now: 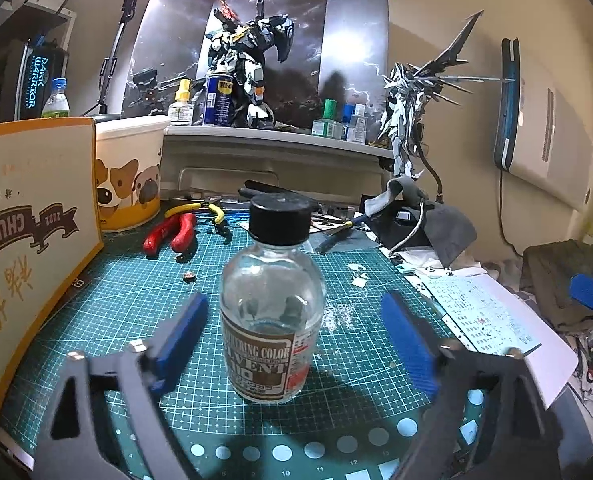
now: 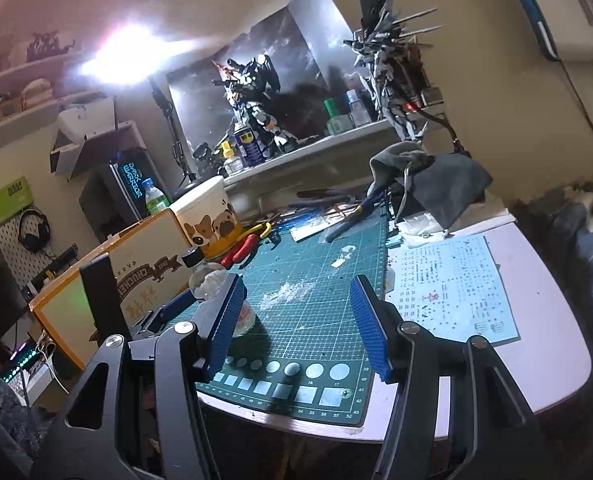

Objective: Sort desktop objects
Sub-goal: 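Close the left tool around the clear bottle, then lift the bottle with the left tool and carry it over the box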

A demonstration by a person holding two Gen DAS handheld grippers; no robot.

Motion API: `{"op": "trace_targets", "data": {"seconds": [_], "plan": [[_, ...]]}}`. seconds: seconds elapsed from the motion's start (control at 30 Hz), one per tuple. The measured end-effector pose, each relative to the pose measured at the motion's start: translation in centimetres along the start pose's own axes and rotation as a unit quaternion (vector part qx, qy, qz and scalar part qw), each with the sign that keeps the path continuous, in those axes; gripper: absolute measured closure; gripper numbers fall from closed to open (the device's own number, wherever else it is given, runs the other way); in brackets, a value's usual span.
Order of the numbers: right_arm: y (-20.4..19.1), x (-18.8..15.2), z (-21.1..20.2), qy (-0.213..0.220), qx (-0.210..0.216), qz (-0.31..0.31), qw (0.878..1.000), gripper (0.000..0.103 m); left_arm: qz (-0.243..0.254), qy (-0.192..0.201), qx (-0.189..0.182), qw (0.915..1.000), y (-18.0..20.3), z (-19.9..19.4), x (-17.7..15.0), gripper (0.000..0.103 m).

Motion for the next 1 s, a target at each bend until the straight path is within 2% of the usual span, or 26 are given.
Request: {"op": "trace_targets", "data": {"seconds": [0.03,0.07,0.23,0.5,0.73,1.0], "plan": [[0.0,0.0,-0.1,0.001,0.000,0.000,1.000,0.050,0.000,-0.004,0.006,1.0000,-0.1,0.2,-0.1,0.046],[-0.1,0.0,-0.2,0.001,0.000,0.000,1.000,0.050,-0.002,-0.005,0.012,0.9999,-0.4,0.3,-0.1,0.051],[-0.4,0.0,-0.3,0.000,0.003,-0.002,1.000,0.050,-0.019,0.001,0.000,0.9998,-1.2,0.3,-0.1,0.052],[-0.4,-0.4,-0.1,-0.007,0.003,0.000,1.000,0.050,-0.002,0.015,-0.012,0.9998,-0.7,-0.4,0.8,0.052],[-0.1,-0.3,-0.3,-0.002,0.004,0.004,1.000,0.050,0.008,0.017,-0.026,0.9995,-0.5,-1.9,3.1,0.052],[-0.2,-0.1,-0.2,0.013,0.020,0.017,1.000,0.050,0.023,0.043,-0.045,0.9978,0.4,-5.9,7.6,0.052]]}}
Point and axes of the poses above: each gripper's, at about its wrist camera, not at the fingertips, and z roughly the way its jaws point, y to its right, x to its top, the point moved 6 cm from there along z, roughly the way its jaws point, and after that the axes turned 5 degrees about -x, right-handed, at the moved point
